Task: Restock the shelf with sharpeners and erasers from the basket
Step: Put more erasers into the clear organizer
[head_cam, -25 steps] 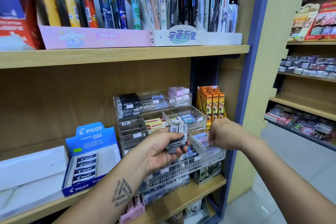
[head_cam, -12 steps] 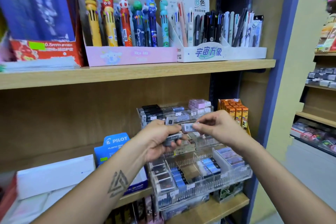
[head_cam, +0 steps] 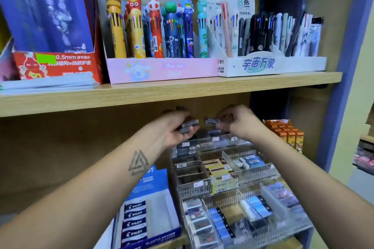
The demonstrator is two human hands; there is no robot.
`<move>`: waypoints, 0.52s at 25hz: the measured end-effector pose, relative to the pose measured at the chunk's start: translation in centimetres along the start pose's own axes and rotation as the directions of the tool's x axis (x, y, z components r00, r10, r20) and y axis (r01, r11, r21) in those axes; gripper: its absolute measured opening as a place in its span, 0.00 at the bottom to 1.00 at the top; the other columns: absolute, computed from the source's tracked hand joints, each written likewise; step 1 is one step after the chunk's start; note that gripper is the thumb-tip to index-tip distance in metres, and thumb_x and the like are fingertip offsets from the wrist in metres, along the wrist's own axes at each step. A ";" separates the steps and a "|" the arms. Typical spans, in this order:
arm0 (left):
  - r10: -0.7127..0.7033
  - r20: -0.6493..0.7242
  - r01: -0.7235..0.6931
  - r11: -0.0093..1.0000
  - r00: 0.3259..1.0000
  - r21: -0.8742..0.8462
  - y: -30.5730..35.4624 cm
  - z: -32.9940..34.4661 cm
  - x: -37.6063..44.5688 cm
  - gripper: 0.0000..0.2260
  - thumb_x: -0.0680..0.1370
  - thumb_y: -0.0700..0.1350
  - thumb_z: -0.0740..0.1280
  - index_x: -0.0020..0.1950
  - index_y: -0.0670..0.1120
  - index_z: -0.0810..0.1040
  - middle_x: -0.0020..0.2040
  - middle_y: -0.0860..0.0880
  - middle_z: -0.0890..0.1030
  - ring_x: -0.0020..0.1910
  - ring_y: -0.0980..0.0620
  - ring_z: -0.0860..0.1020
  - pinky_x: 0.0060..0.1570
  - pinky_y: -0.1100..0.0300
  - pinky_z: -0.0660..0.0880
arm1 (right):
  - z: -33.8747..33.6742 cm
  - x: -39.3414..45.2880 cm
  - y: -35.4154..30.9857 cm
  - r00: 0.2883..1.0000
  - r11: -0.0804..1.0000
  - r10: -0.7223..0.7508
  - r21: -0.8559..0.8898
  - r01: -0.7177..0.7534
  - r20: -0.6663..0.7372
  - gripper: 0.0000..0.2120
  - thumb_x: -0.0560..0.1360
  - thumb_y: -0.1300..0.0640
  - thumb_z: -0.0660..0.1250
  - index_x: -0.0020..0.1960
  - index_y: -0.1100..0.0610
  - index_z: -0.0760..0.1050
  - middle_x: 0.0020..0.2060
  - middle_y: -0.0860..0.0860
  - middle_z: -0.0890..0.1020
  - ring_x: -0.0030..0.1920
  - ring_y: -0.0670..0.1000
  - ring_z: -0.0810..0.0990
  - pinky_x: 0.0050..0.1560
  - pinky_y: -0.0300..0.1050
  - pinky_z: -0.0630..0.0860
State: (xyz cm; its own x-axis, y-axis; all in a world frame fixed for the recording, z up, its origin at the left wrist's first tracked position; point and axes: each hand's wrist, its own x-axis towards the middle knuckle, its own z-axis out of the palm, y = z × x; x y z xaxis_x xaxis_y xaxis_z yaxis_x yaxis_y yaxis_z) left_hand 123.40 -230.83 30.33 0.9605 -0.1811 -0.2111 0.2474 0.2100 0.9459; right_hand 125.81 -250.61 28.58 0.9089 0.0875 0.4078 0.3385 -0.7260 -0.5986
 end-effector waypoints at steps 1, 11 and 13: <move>0.006 -0.023 -0.007 0.999 1.000 -0.050 0.5 -0.6 0.3 0.06 0.82 0.40 0.60 0.50 0.37 0.72 0.44 0.38 0.75 0.29 0.49 0.76 0.20 0.67 0.73 | 0.3 1.2 0.1 0.998 0.998 0.036 -0.054 -0.034 0.043 0.12 0.72 0.56 0.76 0.54 0.54 0.82 0.49 0.51 0.84 0.48 0.51 0.82 0.48 0.44 0.81; -0.002 0.009 0.004 0.979 1.000 -0.205 0.0 -3.7 0.6 0.08 0.79 0.30 0.58 0.57 0.38 0.67 0.59 0.35 0.68 0.43 0.42 0.75 0.26 0.59 0.79 | 1.1 3.8 -2.6 0.900 0.957 0.048 -0.277 0.083 0.433 0.05 0.72 0.62 0.75 0.47 0.56 0.85 0.39 0.46 0.83 0.46 0.48 0.81 0.43 0.35 0.76; -0.006 0.021 0.010 0.979 1.000 -0.204 -0.3 -3.6 0.3 0.09 0.79 0.30 0.58 0.58 0.37 0.67 0.58 0.35 0.69 0.42 0.43 0.75 0.26 0.59 0.79 | 1.4 4.0 -3.1 0.900 0.950 0.066 -0.303 0.076 0.431 0.07 0.71 0.63 0.75 0.48 0.56 0.85 0.37 0.46 0.82 0.41 0.45 0.80 0.37 0.30 0.74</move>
State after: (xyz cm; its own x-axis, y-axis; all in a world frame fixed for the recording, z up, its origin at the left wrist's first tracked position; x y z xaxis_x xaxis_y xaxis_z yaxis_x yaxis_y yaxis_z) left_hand 124.11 -227.44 29.11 0.9563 -0.2023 -0.2111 0.2774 0.3996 0.8737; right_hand 128.71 -247.10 31.07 0.9452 0.3252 0.0305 0.3167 -0.8897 -0.3287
